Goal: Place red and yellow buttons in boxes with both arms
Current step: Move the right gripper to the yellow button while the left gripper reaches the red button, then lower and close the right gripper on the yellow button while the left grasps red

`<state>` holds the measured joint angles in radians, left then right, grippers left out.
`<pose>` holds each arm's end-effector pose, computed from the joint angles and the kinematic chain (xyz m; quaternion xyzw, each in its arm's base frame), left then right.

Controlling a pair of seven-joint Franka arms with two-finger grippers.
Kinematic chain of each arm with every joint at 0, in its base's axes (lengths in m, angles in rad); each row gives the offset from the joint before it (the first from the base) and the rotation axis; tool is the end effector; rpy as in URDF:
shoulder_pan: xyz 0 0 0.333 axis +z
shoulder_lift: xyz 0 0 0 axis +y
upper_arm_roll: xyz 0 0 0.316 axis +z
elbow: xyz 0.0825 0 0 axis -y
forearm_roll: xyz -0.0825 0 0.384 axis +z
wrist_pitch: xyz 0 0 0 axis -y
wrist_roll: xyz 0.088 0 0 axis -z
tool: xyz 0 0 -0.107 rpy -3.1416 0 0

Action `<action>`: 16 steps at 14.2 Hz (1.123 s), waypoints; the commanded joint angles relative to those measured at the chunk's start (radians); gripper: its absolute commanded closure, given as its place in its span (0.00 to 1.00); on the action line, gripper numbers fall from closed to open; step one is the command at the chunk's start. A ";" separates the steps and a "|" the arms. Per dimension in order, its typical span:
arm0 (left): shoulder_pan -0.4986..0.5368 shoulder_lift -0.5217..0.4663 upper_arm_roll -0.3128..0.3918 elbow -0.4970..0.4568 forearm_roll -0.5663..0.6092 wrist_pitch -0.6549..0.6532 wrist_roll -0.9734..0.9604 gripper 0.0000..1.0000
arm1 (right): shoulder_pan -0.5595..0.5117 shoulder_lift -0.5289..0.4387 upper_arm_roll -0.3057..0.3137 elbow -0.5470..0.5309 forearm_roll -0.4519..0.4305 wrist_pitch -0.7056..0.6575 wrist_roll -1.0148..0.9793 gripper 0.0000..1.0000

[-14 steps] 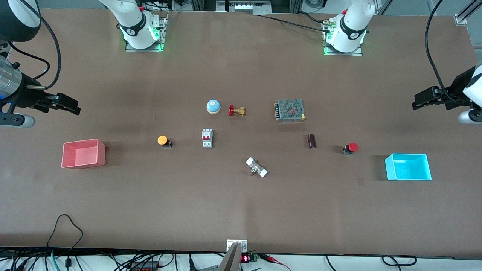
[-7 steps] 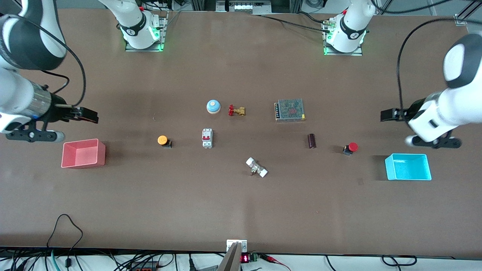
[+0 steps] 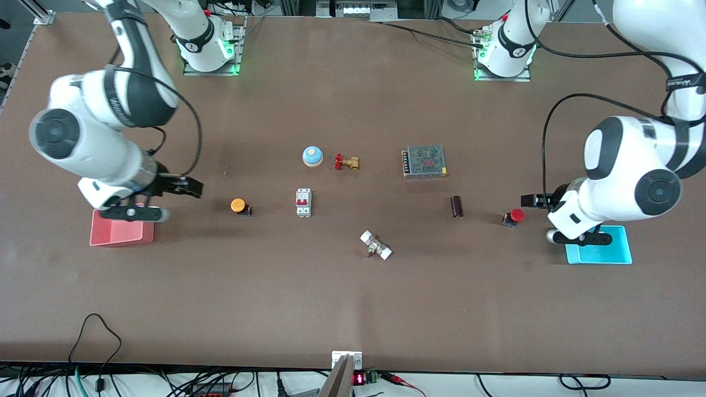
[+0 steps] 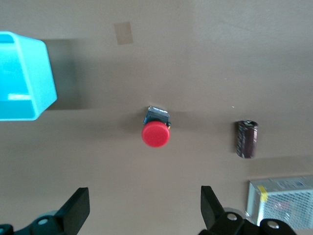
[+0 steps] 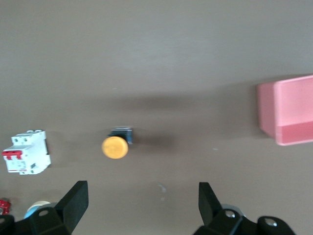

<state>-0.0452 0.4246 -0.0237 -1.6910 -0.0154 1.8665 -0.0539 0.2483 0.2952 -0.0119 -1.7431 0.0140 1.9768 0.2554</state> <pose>0.6339 -0.0436 0.3332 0.9922 -0.0039 -0.1247 0.0044 0.6142 0.1494 0.3997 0.9994 -0.0123 -0.0309 0.0030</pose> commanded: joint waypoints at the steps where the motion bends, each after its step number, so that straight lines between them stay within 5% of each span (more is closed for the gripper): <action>1: -0.004 0.011 0.002 -0.090 0.003 0.113 0.012 0.00 | 0.031 0.022 -0.007 -0.048 -0.017 0.097 0.024 0.00; 8: -0.004 0.069 -0.010 -0.174 0.003 0.270 0.072 0.00 | 0.042 0.080 0.015 -0.205 -0.019 0.413 0.025 0.00; 16: -0.004 0.100 -0.012 -0.176 0.003 0.327 0.121 0.06 | 0.086 0.177 0.015 -0.199 -0.019 0.436 0.028 0.00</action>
<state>-0.0462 0.5249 -0.0357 -1.8627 -0.0154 2.1779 0.0462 0.3155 0.4504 0.0032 -1.9428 0.0101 2.3924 0.2739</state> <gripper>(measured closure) 0.013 0.000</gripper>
